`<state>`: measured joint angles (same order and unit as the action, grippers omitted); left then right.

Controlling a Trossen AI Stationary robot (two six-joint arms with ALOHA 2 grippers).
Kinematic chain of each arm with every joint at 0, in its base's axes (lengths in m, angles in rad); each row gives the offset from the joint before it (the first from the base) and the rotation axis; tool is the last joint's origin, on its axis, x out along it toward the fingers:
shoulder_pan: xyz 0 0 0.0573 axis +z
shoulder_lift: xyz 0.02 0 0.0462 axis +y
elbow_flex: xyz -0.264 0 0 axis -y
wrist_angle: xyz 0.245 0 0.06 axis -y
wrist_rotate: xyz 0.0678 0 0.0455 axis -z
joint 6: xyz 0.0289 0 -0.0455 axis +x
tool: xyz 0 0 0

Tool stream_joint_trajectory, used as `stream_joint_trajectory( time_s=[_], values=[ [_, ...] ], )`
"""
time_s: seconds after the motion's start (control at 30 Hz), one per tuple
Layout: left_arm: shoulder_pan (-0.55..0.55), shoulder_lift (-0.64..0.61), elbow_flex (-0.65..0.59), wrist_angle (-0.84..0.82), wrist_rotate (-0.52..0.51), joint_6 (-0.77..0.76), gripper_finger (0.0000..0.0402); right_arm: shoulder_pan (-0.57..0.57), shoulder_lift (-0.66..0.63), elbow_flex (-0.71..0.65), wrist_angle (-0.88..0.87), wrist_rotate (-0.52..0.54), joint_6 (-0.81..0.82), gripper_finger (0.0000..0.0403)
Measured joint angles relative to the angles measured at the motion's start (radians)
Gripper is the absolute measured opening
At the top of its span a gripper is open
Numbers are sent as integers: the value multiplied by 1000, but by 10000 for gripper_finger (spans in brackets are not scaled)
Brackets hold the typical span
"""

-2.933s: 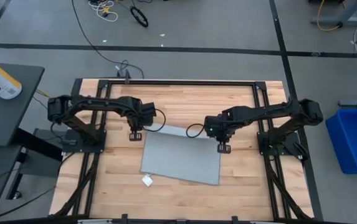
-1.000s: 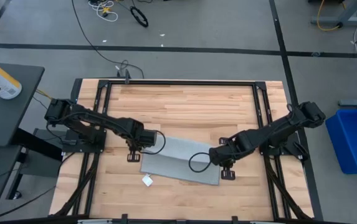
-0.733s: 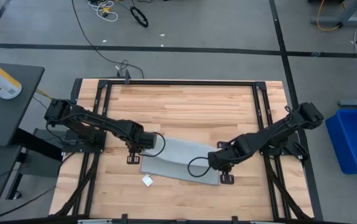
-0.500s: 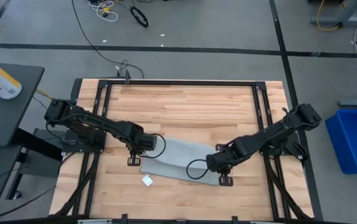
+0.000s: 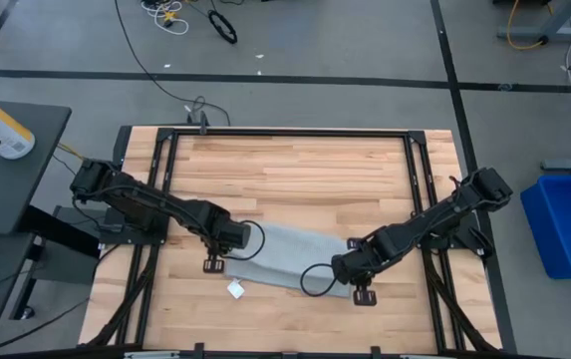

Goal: Fold microfiber towels
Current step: Fold the gray towel

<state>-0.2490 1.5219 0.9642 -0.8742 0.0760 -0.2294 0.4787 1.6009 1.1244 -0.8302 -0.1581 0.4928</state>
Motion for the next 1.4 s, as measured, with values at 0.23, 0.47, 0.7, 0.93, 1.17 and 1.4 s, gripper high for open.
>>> stream_joint_trajectory(
  time_s=[0.23, 0.47, 0.7, 0.93, 1.17, 1.4],
  values=[
    [-26, 0, 0, 45, 22, -25, 0, 19, 6, 0, 33, 1, 8, 0],
    [-28, 0, -3, 73, 28, -31, 0, 27, 35, 1, 75, 5, 8, 0],
    [-27, 1, -95, 164, 81, -78, 0, 39, 56, -1, 83, 4, 8, 0],
    [-33, 1, -102, 198, 92, -66, 0, 38, 108, -9, 109, -34, 1, 0],
    [-32, 1, -136, 221, 97, -67, 0, 39, 178, -15, 139, -60, -7, 0],
    [-33, 1, -148, 250, 99, -73, 0, 33, 220, -15, 156, -71, -28, 0]
  ],
)
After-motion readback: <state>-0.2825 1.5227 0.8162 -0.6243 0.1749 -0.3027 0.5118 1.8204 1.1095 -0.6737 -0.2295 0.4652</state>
